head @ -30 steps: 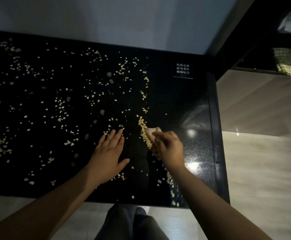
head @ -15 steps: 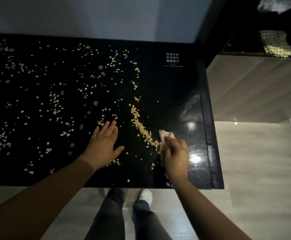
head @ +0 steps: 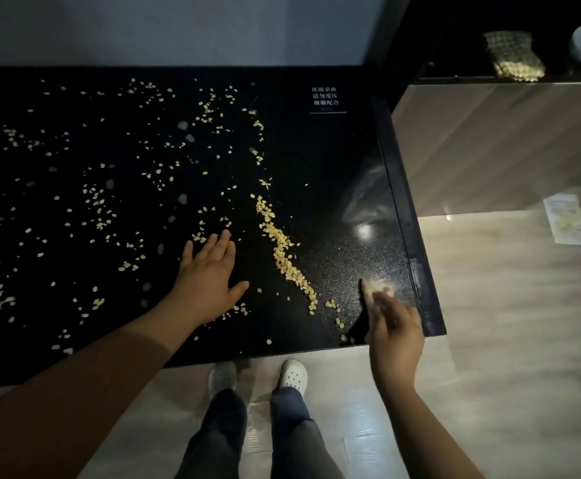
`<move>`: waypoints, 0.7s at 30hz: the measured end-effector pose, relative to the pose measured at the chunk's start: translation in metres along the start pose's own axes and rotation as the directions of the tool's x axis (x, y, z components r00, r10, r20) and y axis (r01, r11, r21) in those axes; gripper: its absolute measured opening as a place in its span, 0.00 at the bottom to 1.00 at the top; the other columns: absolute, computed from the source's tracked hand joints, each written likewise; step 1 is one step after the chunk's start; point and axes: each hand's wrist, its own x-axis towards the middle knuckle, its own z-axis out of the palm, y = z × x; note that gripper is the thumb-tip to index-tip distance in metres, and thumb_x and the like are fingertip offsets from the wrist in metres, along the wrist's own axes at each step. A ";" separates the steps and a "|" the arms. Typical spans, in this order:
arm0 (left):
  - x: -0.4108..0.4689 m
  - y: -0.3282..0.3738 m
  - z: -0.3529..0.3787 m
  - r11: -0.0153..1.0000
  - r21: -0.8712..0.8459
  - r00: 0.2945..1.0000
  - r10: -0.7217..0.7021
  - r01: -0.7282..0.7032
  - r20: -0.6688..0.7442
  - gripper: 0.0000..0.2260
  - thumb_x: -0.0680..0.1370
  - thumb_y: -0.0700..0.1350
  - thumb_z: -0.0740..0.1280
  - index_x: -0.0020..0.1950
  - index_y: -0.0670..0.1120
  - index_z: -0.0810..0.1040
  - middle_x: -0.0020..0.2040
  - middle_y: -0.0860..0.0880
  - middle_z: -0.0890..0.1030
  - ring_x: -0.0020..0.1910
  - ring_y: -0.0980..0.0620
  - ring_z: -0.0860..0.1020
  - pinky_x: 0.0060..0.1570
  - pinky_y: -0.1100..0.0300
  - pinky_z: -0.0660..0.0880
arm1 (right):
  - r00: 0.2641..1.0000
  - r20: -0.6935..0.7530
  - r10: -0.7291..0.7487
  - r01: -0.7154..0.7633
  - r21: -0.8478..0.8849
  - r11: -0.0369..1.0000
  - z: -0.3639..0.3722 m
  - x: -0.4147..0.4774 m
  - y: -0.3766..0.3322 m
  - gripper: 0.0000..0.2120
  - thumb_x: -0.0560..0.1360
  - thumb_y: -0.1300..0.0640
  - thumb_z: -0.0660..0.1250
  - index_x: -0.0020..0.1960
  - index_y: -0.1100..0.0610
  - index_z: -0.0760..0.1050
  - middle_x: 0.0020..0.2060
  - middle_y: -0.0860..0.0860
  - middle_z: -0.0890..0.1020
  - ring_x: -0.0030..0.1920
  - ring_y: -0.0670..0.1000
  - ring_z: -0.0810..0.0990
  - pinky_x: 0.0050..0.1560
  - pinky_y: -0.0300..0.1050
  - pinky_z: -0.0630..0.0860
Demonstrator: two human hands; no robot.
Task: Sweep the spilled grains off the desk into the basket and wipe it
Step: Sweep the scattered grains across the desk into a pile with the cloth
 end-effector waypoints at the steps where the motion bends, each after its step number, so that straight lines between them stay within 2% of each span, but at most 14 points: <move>1: 0.000 -0.001 -0.001 1.000 0.007 1.000 0.009 -0.009 0.006 0.35 0.79 0.61 0.55 0.78 0.44 0.47 0.78 0.47 0.41 0.77 0.49 0.42 0.74 0.45 0.39 | 1.000 -0.003 0.009 -0.009 -0.002 1.000 0.006 -0.009 0.001 0.11 0.73 0.67 0.69 0.55 0.60 0.81 0.44 0.55 0.77 0.45 0.54 0.78 0.46 0.33 0.65; 6: 0.000 -0.009 0.000 0.999 0.004 0.999 0.053 -0.053 0.007 0.34 0.79 0.61 0.54 0.78 0.45 0.48 0.78 0.47 0.42 0.77 0.49 0.43 0.74 0.46 0.41 | 1.000 0.000 -0.009 0.009 0.053 0.999 0.049 -0.049 -0.020 0.13 0.73 0.69 0.69 0.55 0.59 0.81 0.44 0.51 0.75 0.44 0.51 0.75 0.47 0.35 0.67; 8: 0.001 -0.014 -0.001 0.997 0.006 0.997 0.080 -0.080 -0.002 0.34 0.79 0.61 0.54 0.78 0.46 0.49 0.79 0.48 0.42 0.77 0.50 0.44 0.75 0.46 0.42 | 0.998 0.033 -0.052 0.049 0.082 0.995 0.064 -0.061 -0.035 0.13 0.72 0.69 0.69 0.55 0.59 0.81 0.44 0.51 0.75 0.44 0.46 0.74 0.48 0.32 0.68; 10: 0.001 -0.019 -0.002 0.994 0.001 0.994 0.107 -0.107 -0.005 0.33 0.79 0.61 0.55 0.78 0.46 0.49 0.79 0.49 0.43 0.77 0.50 0.44 0.75 0.46 0.42 | 0.995 0.091 -0.043 0.029 0.146 0.989 0.072 -0.067 -0.050 0.12 0.73 0.67 0.69 0.55 0.58 0.82 0.43 0.50 0.75 0.44 0.38 0.73 0.47 0.25 0.67; 12: 0.002 -0.024 -0.002 0.991 -0.007 0.991 0.131 -0.131 -0.005 0.33 0.79 0.61 0.55 0.78 0.47 0.50 0.79 0.49 0.43 0.77 0.51 0.45 0.75 0.46 0.42 | 0.993 0.114 -0.029 0.004 0.216 0.976 0.069 -0.063 -0.060 0.10 0.74 0.65 0.69 0.54 0.56 0.82 0.43 0.51 0.77 0.45 0.36 0.74 0.46 0.25 0.68; 15: 0.002 -0.028 -0.001 0.989 -0.015 0.989 0.148 -0.148 -0.021 0.32 0.79 0.61 0.55 0.78 0.47 0.51 0.79 0.50 0.44 0.77 0.51 0.45 0.75 0.46 0.42 | 0.998 0.017 -0.059 0.054 0.196 0.979 0.050 -0.030 -0.062 0.09 0.74 0.64 0.69 0.53 0.55 0.82 0.45 0.52 0.79 0.44 0.44 0.76 0.47 0.34 0.72; 18: 0.004 -0.028 0.001 0.988 -0.013 0.987 0.157 -0.157 -0.030 0.33 0.79 0.61 0.55 0.78 0.47 0.50 0.79 0.49 0.44 0.77 0.50 0.46 0.75 0.47 0.42 | 1.000 -0.028 -0.010 0.013 0.096 0.995 0.042 0.023 -0.055 0.09 0.75 0.63 0.68 0.54 0.56 0.82 0.48 0.53 0.77 0.46 0.51 0.79 0.52 0.43 0.75; 21: 0.005 -0.027 0.003 0.989 -0.025 0.988 0.148 -0.149 -0.032 0.33 0.78 0.61 0.55 0.78 0.48 0.50 0.79 0.49 0.44 0.77 0.51 0.45 0.75 0.47 0.42 | 0.999 -0.001 0.037 -0.037 0.051 0.998 0.054 0.051 -0.049 0.11 0.77 0.62 0.66 0.58 0.58 0.80 0.51 0.54 0.76 0.49 0.52 0.79 0.55 0.40 0.73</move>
